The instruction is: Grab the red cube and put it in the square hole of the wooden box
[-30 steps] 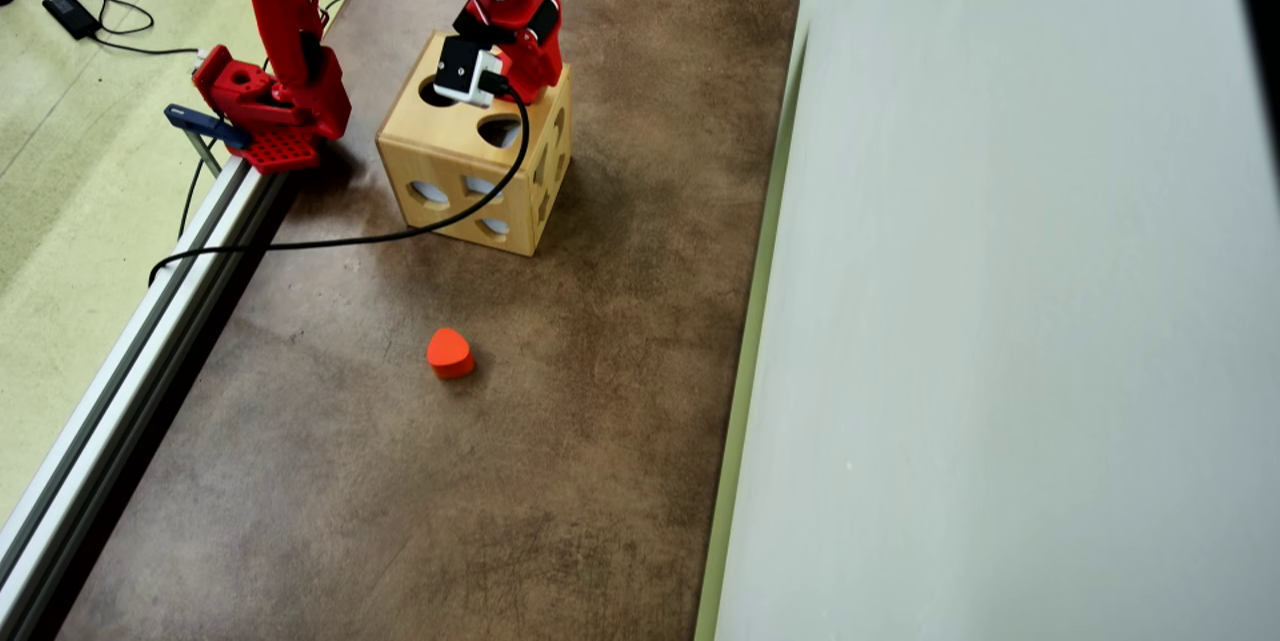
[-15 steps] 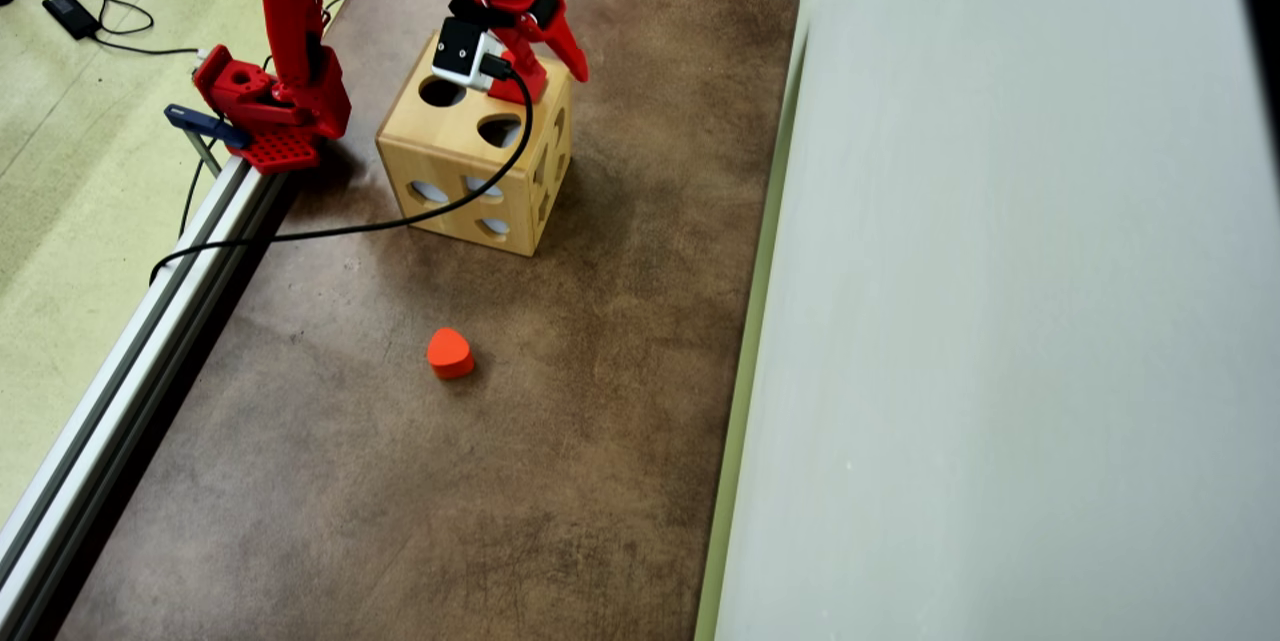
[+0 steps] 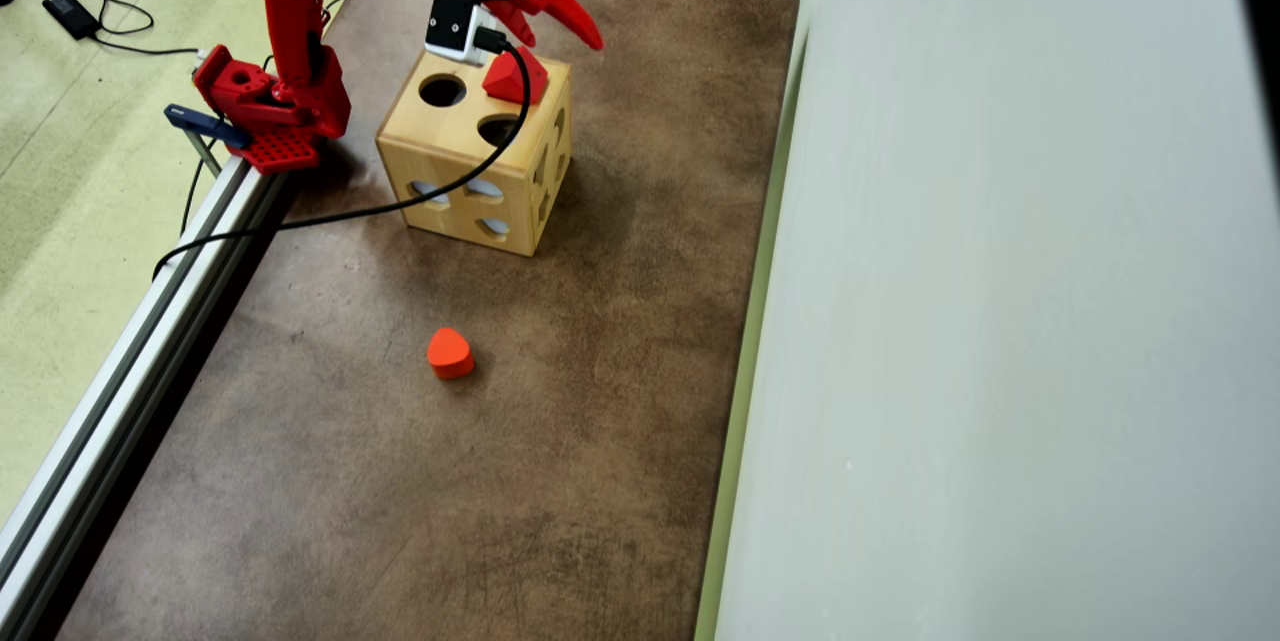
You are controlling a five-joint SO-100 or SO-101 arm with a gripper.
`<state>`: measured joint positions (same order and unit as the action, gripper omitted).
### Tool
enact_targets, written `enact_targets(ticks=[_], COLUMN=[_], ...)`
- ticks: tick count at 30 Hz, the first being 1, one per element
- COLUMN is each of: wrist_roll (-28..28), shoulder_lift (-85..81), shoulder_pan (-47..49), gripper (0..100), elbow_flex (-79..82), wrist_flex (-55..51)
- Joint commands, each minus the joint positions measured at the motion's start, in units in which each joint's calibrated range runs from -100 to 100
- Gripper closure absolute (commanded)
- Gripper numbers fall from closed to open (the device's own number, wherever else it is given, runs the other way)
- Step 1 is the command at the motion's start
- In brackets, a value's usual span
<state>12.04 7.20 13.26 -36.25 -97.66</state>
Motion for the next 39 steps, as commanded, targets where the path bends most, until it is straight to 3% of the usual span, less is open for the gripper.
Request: enact_targets(ticks=[1,9,15,22,29,32,37,39], wrist_roll=[-0.5,-0.5,-0.6,-6.4,-6.8,-6.9,-6.9,-6.8], shoulder_lift=[-8.3,-16.6,-15.8,-10.0,-10.6,-10.6,-10.6,-10.5], shoulder_pan=[0.6,0.6,0.8,0.7,0.7,0.6,0.7,0.7], gripper=[62,62,62,62,63,70,95,100], elbow_flex=[8.8,31.2,32.1,31.1,32.0,32.0,31.5,31.3], wrist_flex=[-0.4,0.1,0.2,0.5,7.7,8.2,8.6,8.6])
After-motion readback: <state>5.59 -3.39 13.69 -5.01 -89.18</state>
